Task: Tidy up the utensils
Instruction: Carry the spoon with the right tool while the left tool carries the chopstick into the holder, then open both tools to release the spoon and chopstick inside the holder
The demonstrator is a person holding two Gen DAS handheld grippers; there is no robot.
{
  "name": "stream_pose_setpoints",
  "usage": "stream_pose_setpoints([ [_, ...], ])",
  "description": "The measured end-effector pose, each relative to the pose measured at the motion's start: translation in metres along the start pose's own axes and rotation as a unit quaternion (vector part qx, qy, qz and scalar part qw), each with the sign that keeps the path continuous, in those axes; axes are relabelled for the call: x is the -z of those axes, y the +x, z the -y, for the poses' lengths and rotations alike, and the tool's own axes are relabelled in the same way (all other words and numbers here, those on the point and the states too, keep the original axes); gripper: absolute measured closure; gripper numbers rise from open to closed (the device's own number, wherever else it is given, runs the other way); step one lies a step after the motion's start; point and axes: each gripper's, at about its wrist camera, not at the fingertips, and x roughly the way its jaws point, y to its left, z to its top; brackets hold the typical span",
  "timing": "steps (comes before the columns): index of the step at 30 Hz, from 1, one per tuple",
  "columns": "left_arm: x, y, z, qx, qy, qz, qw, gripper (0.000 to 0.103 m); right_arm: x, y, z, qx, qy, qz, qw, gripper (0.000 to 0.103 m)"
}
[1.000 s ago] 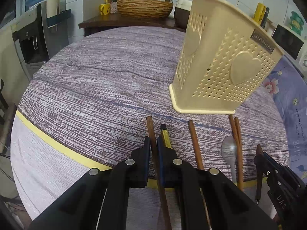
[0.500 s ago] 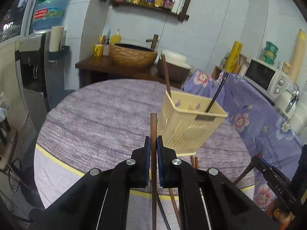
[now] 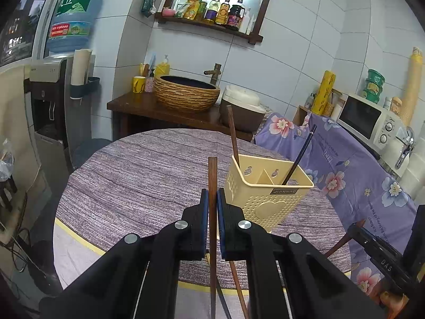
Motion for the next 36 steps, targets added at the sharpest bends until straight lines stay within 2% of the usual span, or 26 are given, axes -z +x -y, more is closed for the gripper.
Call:
stream_pose_setpoints([
  [5, -0.013, -0.004, 0.001, 0.01, -0.002, 0.01, 0.9999, 0.095, -0.012, 0.002, -0.004, -0.007, -0.01, 0.0, 1.0, 0.087],
  [9, -0.032, -0.008, 0.009, 0.021, 0.006, 0.024, 0.9995, 0.095, -0.035, 0.005, -0.01, -0.02, -0.02, 0.003, 1.0, 0.087],
  [14, -0.078, -0.025, 0.024, 0.046, 0.02, 0.052, 0.9974, 0.095, -0.084, 0.005, -0.023, -0.039, -0.034, 0.02, 0.998, 0.087],
  [17, -0.112, -0.034, 0.034, 0.066, 0.019, 0.072, 0.995, 0.095, -0.128, 0.004, -0.036, -0.038, -0.049, 0.044, 0.997, 0.087],
  [20, -0.143, -0.037, 0.049, 0.061, 0.023, 0.1, 0.9928, 0.095, -0.167, 0.005, -0.045, -0.026, -0.057, 0.065, 0.996, 0.087],
  [23, -0.16, -0.028, 0.06, 0.049, 0.024, 0.118, 0.9915, 0.095, -0.189, 0.011, -0.049, -0.012, -0.061, 0.077, 0.995, 0.087],
  [26, -0.156, -0.009, 0.066, 0.035, 0.028, 0.115, 0.9923, 0.095, -0.188, 0.026, -0.05, 0.001, -0.061, 0.076, 0.995, 0.087],
  [36, -0.092, 0.058, 0.057, 0.017, 0.028, 0.038, 0.9987, 0.095, -0.125, 0.075, -0.044, 0.02, -0.065, 0.024, 0.997, 0.087],
])
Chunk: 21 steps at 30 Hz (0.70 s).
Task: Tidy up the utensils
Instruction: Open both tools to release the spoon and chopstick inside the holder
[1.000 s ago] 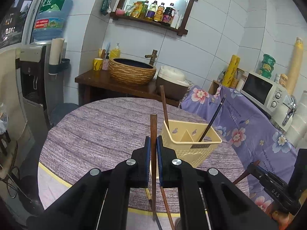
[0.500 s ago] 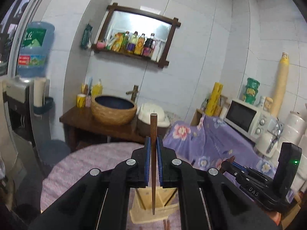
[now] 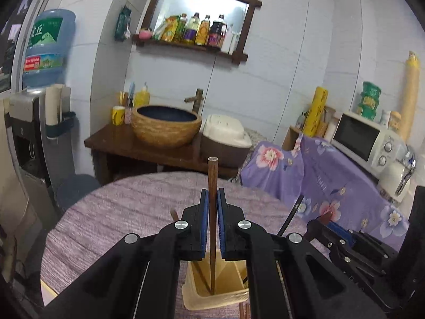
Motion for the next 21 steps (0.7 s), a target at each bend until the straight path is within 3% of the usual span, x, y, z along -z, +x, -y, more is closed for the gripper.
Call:
stream_pose_setpoints([
  [7, 0.031, 0.022, -0.006, -0.006, -0.004, -0.036, 0.9993, 0.095, 0.031, 0.021, 0.002, -0.004, 0.007, -0.026, 1.0, 0.087],
  [9, 0.035, 0.025, -0.005, -0.012, 0.001, -0.037, 0.9993, 0.101, 0.037, 0.024, 0.002, -0.002, 0.008, -0.03, 1.0, 0.087],
  [12, 0.04, 0.032, -0.009, -0.006, -0.01, -0.05, 0.9987, 0.101, 0.045, 0.032, 0.005, 0.003, 0.013, -0.039, 0.999, 0.087],
  [17, 0.042, 0.027, -0.008, -0.002, -0.002, -0.045, 0.999, 0.101, 0.048, 0.032, 0.009, 0.008, 0.02, -0.03, 0.999, 0.086],
  [20, 0.044, 0.022, -0.006, -0.001, -0.001, -0.042, 0.9991, 0.091, 0.05, 0.026, 0.01, 0.011, 0.027, -0.022, 0.999, 0.063],
  [21, 0.046, 0.018, -0.007, 0.002, -0.004, -0.041, 0.9992, 0.077, 0.051, 0.023, 0.01, 0.014, 0.029, -0.016, 0.999, 0.052],
])
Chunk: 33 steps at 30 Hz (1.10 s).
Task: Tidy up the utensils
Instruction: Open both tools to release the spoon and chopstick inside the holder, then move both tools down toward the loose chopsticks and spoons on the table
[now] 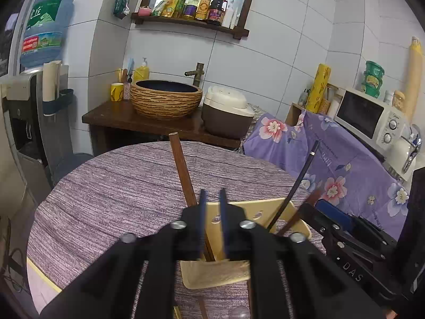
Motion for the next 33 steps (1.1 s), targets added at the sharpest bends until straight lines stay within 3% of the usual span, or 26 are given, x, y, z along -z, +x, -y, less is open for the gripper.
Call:
stream_pose_setpoints([
  [1, 0.002, -0.004, -0.001, 0.001, -0.003, 0.004, 1.0, 0.062, 0.001, -0.003, 0.0, 0.001, 0.001, 0.005, 1.0, 0.049],
  [2, 0.005, -0.011, -0.003, 0.001, -0.007, 0.012, 0.9999, 0.056, 0.003, -0.007, -0.001, 0.001, 0.002, 0.007, 1.0, 0.05],
  [6, 0.014, -0.029, -0.004, 0.002, -0.006, 0.025, 0.9997, 0.046, 0.009, -0.023, -0.003, -0.001, -0.003, 0.012, 1.0, 0.048],
  [13, 0.044, -0.054, -0.008, -0.038, 0.019, 0.027, 0.9987, 0.028, 0.037, -0.052, -0.003, 0.012, -0.012, 0.007, 1.0, 0.04],
  [23, 0.107, -0.04, -0.049, -0.068, -0.03, -0.065, 0.9951, 0.03, 0.108, -0.047, -0.008, 0.028, -0.014, -0.085, 0.996, 0.04],
  [33, 0.161, -0.03, -0.056, -0.07, -0.031, -0.131, 0.9884, 0.043, 0.176, -0.036, -0.01, 0.028, -0.007, -0.171, 0.985, 0.04],
])
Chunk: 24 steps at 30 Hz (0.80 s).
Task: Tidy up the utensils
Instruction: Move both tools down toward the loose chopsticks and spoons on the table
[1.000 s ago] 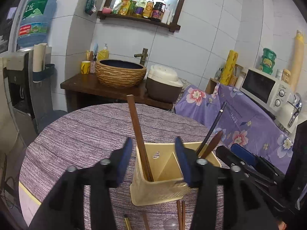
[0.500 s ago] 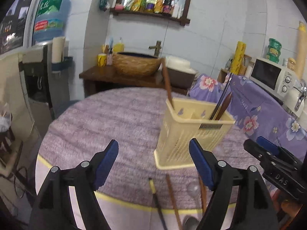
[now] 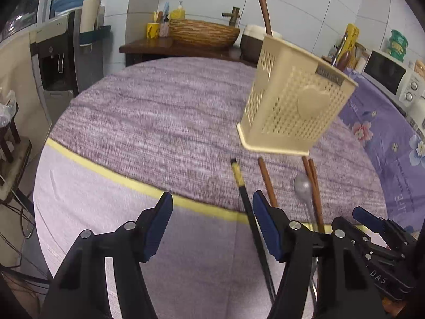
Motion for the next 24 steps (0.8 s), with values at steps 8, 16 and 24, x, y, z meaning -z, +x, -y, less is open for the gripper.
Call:
stream_pose_setpoints([
  [8, 0.019, 0.007, -0.002, 0.003, 0.0, -0.025, 0.9997, 0.052, 0.027, 0.001, -0.011, -0.003, -0.01, -0.021, 1.0, 0.04],
  [16, 0.022, 0.011, 0.002, 0.007, -0.001, -0.033, 0.9994, 0.054, 0.03, 0.002, -0.022, 0.007, -0.027, -0.033, 0.999, 0.04],
  [24, 0.024, 0.012, 0.009, 0.011, 0.005, -0.039, 0.9992, 0.054, 0.026, -0.013, 0.014, 0.066, -0.003, -0.026, 0.997, 0.04],
])
